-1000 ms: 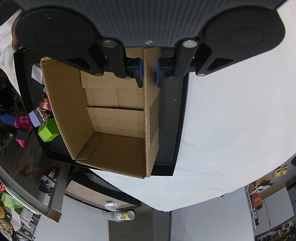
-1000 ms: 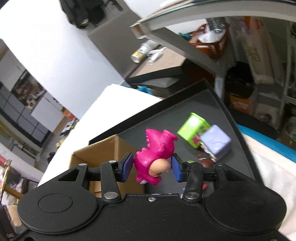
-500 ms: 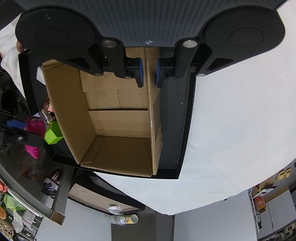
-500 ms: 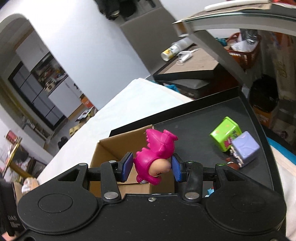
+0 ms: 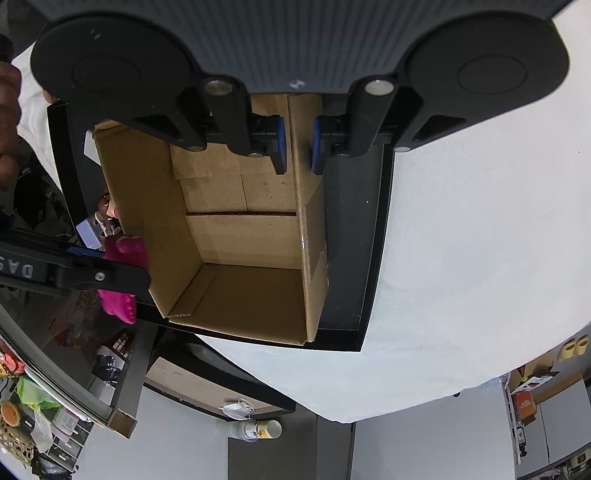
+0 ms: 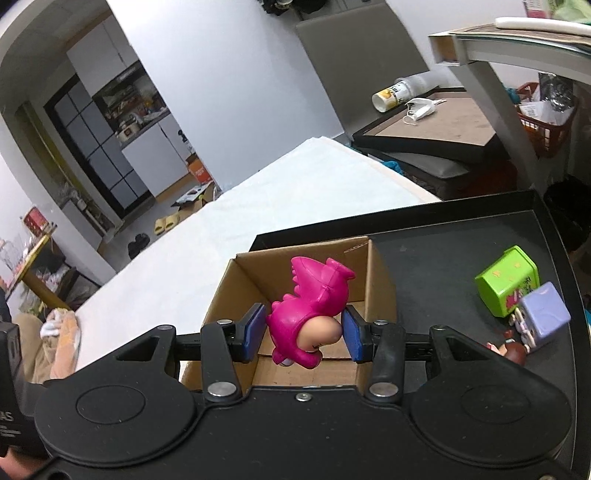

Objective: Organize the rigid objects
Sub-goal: 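Carry the pink dinosaur into the cardboard box and open the right gripper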

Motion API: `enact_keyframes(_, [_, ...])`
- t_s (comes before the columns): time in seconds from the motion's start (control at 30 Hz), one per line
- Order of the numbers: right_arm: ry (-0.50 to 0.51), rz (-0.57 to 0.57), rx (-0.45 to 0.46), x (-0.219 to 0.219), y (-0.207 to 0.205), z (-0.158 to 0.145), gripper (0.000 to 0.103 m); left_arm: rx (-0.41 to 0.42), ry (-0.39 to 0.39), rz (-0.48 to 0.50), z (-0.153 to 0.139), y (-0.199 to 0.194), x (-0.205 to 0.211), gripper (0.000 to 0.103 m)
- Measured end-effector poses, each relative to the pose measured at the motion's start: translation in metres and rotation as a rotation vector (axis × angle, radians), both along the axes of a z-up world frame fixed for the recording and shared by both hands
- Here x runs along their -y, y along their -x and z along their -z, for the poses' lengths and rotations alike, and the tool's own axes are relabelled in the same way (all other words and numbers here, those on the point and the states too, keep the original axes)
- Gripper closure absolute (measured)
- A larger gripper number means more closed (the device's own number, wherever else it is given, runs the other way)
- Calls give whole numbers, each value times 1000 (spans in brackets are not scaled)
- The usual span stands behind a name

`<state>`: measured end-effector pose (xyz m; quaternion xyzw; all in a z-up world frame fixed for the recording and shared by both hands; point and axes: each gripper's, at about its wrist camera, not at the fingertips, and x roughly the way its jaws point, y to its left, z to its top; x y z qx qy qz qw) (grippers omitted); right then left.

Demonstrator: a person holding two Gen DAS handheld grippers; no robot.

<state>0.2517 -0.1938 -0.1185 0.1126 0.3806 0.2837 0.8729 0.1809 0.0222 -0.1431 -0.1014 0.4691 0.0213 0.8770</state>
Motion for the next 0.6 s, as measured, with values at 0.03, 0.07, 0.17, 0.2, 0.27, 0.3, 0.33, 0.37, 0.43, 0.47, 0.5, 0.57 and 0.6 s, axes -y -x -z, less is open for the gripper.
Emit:
enact_keyframes(0.03, [9,-5,1,-2,-2,1,59,0,2,-1,0,0,0,90])
enact_keyframes(0.07, [14,-6,0,-5,-3,1,59,1,3,-3,0,0,0,90])
enact_keyframes(0.17, [34,-12,-6,-10,-7,5,59,-1,4,-9,0,-1,0,90])
enact_keyframes(0.2, [42,-17,-7,-13,-8,5,59,-2,5,-12,0,-1,0,90])
enact_keyframes(0.27, [56,-31,-8,-18,-10,8,59,-3,9,-17,0,-2,0,90])
enact_keyframes(0.3, [60,-36,-9,-19,-10,9,59,-4,10,-20,0,-2,0,90])
enact_keyframes(0.33, [68,-41,-10,-22,-11,10,59,-4,11,-21,0,-2,0,90])
enact_keyframes(0.37, [75,-44,-12,-24,-11,11,59,-4,11,-22,0,-2,0,90])
enact_keyframes(0.43, [87,-49,-15,-28,-13,13,59,-5,14,-26,0,-2,-1,90])
enact_keyframes(0.47, [95,-52,-15,-30,-14,14,59,-5,15,-27,0,-1,-1,90])
enact_keyframes(0.5, [103,-57,-12,-33,-15,15,59,-6,15,-27,0,-1,-1,90])
enact_keyframes(0.57, [106,-64,2,-38,-16,15,58,-8,12,-27,0,-1,0,90])
enact_keyframes(0.6, [97,-67,20,-41,-17,14,57,-9,11,-28,0,-1,0,90])
